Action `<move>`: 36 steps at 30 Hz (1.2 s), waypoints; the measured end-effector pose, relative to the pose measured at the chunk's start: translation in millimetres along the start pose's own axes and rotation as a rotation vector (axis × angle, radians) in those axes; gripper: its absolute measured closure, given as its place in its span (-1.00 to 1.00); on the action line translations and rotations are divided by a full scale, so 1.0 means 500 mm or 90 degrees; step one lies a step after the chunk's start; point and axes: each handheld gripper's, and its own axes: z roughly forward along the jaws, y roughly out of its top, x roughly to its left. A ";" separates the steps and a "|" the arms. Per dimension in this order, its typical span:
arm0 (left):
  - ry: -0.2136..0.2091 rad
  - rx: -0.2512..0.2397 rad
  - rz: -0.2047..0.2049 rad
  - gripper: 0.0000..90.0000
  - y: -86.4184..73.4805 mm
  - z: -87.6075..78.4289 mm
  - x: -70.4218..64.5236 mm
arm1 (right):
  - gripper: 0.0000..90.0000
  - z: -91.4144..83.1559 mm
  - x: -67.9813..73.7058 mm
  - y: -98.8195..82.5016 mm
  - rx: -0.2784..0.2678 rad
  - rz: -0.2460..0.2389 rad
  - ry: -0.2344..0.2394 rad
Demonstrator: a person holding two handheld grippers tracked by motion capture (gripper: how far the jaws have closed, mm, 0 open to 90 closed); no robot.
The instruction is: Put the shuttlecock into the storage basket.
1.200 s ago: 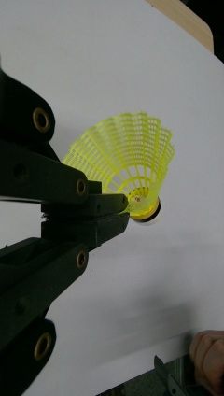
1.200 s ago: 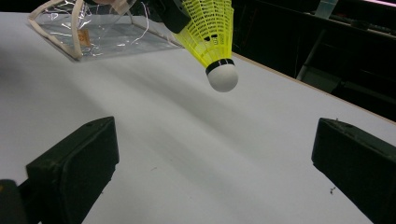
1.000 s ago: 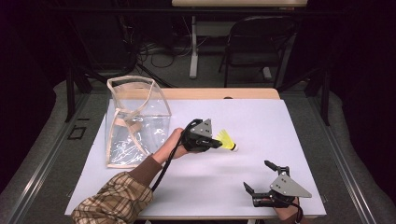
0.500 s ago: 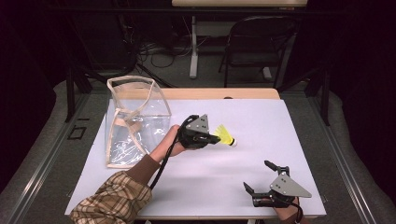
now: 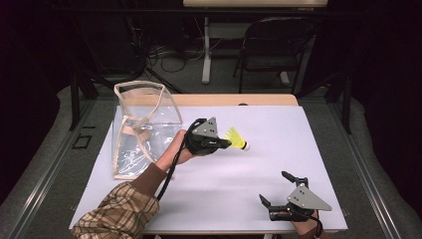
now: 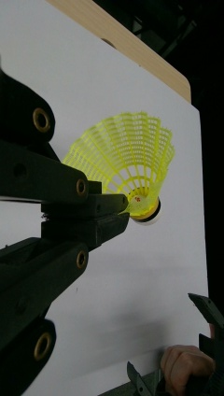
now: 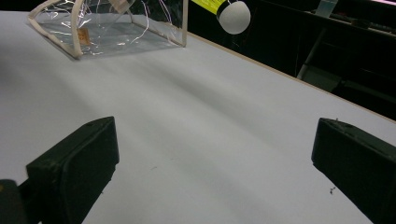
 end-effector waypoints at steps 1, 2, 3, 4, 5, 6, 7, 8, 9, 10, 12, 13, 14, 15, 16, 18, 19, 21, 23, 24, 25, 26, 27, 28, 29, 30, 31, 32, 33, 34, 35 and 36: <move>0.002 -0.002 -0.003 0.99 0.000 -0.001 0.000 | -1.00 0.000 0.000 0.000 0.000 -0.001 0.000; 0.003 -0.003 -0.003 0.99 0.000 -0.003 0.001 | -1.00 0.000 0.000 0.000 0.000 -0.001 0.000; 0.005 -0.003 -0.002 0.99 0.000 -0.005 0.002 | -1.00 0.000 0.000 0.000 0.000 0.000 0.000; 0.007 -0.004 -0.003 0.99 0.000 -0.007 0.003 | -1.00 0.000 0.000 0.000 0.000 -0.001 -0.001; 0.008 -0.003 -0.004 0.99 0.000 -0.009 0.004 | -1.00 0.000 0.000 0.000 -0.001 0.000 -0.001; 0.011 -0.004 -0.003 0.99 0.000 -0.011 0.004 | -0.99 0.000 0.000 0.000 -0.001 0.000 -0.001; 0.012 -0.006 -0.004 0.99 0.000 -0.012 0.005 | -1.00 0.000 0.000 0.000 -0.001 0.000 -0.001; 0.014 -0.007 -0.005 0.99 0.001 -0.014 0.006 | -1.00 0.000 0.000 0.000 -0.001 0.000 -0.001; 0.016 -0.008 -0.007 0.99 0.001 -0.016 0.006 | -1.00 0.000 0.000 0.000 -0.001 0.000 -0.001; 0.018 -0.009 -0.008 0.99 0.001 -0.019 0.007 | -1.00 0.000 0.000 0.000 -0.001 0.000 -0.001; 0.023 -0.012 -0.010 0.99 0.001 -0.023 0.009 | -1.00 0.000 0.000 0.000 -0.001 0.000 -0.001; 0.025 -0.011 -0.009 0.99 0.001 -0.026 0.010 | -0.99 0.000 0.000 0.000 0.000 0.000 -0.001; 0.027 -0.013 -0.012 0.99 0.000 -0.028 0.010 | -1.00 0.000 0.000 0.000 -0.001 -0.001 -0.001; 0.028 -0.014 -0.012 0.99 0.000 -0.030 0.011 | -0.99 0.000 0.000 0.000 -0.001 -0.001 -0.001; 0.031 -0.015 -0.012 0.99 0.000 -0.032 0.011 | -0.99 0.000 0.000 0.000 -0.002 -0.001 -0.001; 0.035 -0.015 -0.012 0.99 0.000 -0.036 0.013 | -0.99 0.000 -0.001 0.000 -0.002 -0.001 -0.001; 0.038 -0.017 -0.013 0.99 0.000 -0.037 0.014 | -0.99 0.000 0.000 0.000 -0.001 0.000 0.000; 0.041 -0.020 -0.014 0.98 -0.001 -0.041 0.016 | -0.99 0.000 0.000 0.000 -0.001 0.000 0.000; 0.045 -0.022 -0.017 0.99 -0.001 -0.044 0.017 | -0.99 0.000 -0.001 0.000 -0.001 0.000 -0.001; 0.046 -0.024 -0.019 0.99 -0.001 -0.046 0.018 | -0.99 0.000 -0.001 0.000 -0.001 0.000 -0.001; 0.049 -0.026 -0.020 0.99 -0.001 -0.049 0.019 | -1.00 0.000 -0.001 0.000 -0.001 0.000 -0.001; 0.051 -0.026 -0.020 0.99 -0.001 -0.051 0.020 | -1.00 0.000 -0.001 0.000 -0.002 0.000 -0.001; 0.054 -0.028 -0.020 0.99 -0.001 -0.054 0.022 | -0.99 0.000 -0.001 0.000 -0.002 0.000 -0.001; 0.058 -0.031 -0.022 0.99 -0.001 -0.058 0.023 | -0.99 0.000 -0.001 0.000 -0.001 0.000 -0.001; 0.057 -0.030 -0.024 0.99 -0.001 -0.060 0.024 | -0.99 0.000 -0.001 0.000 -0.002 0.000 -0.001; 0.060 -0.030 -0.025 0.99 -0.001 -0.061 0.025 | -0.99 0.000 -0.001 0.000 -0.001 0.000 -0.001; 0.062 -0.029 -0.026 0.98 -0.002 -0.064 0.026 | -0.99 0.000 -0.001 0.000 -0.002 0.000 -0.001; 0.063 -0.029 -0.025 0.99 -0.002 -0.065 0.027 | -0.99 0.000 -0.001 0.000 -0.001 0.000 -0.001; 0.065 -0.029 -0.026 0.99 -0.002 -0.067 0.027 | -0.99 0.001 -0.001 0.000 -0.001 0.001 -0.001; 0.067 -0.029 -0.027 0.99 -0.003 -0.069 0.029 | -0.99 0.001 0.000 0.000 0.000 0.001 -0.001; 0.069 -0.031 -0.027 0.99 -0.004 -0.071 0.030 | -0.99 0.001 0.000 0.000 0.000 0.001 -0.001; 0.072 -0.032 -0.029 0.99 -0.004 -0.073 0.031 | -0.99 0.001 0.000 0.000 0.000 0.001 -0.001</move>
